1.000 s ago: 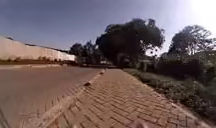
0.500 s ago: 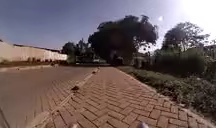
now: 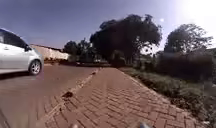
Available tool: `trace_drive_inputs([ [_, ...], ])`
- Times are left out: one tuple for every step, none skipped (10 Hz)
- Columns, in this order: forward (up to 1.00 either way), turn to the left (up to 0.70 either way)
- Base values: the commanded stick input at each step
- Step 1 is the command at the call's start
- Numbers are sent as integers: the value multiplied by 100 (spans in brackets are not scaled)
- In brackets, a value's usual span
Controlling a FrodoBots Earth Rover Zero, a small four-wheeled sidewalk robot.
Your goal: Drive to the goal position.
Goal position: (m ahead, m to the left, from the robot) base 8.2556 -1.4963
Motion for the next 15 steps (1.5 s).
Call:
trace_drive_inputs([
  [100, 0],
  [100, 0],
  [100, 0],
  [100, 0],
  [100, 0],
  [100, 0],
  [100, 0],
  [100, 0],
  [100, 0],
  [100, 0],
  [100, 0],
  [100, 0],
  [100, -12],
  [100, -39],
  [100, -25],
])
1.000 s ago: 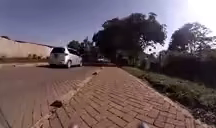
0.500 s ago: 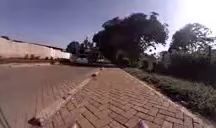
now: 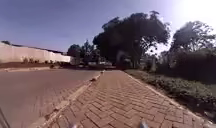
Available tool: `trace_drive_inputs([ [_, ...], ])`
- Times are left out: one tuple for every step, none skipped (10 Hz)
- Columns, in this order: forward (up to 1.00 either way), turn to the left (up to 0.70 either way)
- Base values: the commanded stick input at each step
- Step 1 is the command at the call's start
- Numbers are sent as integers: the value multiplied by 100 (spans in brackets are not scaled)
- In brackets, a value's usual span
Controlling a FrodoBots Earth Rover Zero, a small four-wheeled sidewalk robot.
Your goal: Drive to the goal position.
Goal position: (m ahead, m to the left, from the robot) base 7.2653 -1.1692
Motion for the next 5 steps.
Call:
trace_drive_inputs([
  [100, -5],
  [100, 0],
  [100, 0],
  [100, 0],
  [100, -11],
])
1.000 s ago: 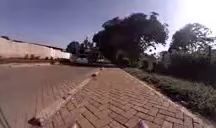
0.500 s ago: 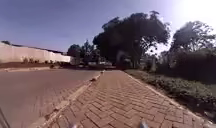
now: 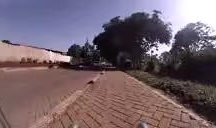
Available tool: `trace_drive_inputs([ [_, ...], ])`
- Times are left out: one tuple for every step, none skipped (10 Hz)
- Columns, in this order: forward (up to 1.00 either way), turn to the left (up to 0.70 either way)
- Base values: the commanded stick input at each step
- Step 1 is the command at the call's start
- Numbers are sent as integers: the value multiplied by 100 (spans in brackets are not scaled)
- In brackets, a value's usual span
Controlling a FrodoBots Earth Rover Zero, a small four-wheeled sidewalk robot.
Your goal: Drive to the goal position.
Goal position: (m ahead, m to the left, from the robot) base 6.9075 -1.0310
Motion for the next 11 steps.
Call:
trace_drive_inputs([
  [100, -32],
  [100, -31],
  [100, -6],
  [100, 0],
  [100, 0],
  [100, 0],
  [100, 0],
  [100, 0],
  [100, 0],
  [100, 0],
  [100, 0],
])
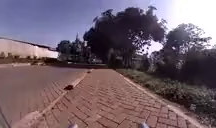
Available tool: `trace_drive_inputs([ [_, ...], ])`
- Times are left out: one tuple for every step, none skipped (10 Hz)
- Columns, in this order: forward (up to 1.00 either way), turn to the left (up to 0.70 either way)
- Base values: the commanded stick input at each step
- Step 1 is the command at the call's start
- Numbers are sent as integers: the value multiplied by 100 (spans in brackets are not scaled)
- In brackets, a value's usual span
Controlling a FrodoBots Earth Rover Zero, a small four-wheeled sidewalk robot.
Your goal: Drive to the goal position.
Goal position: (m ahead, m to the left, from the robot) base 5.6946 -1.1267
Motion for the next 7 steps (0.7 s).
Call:
trace_drive_inputs([
  [100, 0],
  [100, 3],
  [100, 28],
  [100, 38],
  [100, 0],
  [100, 0],
  [100, 0],
])
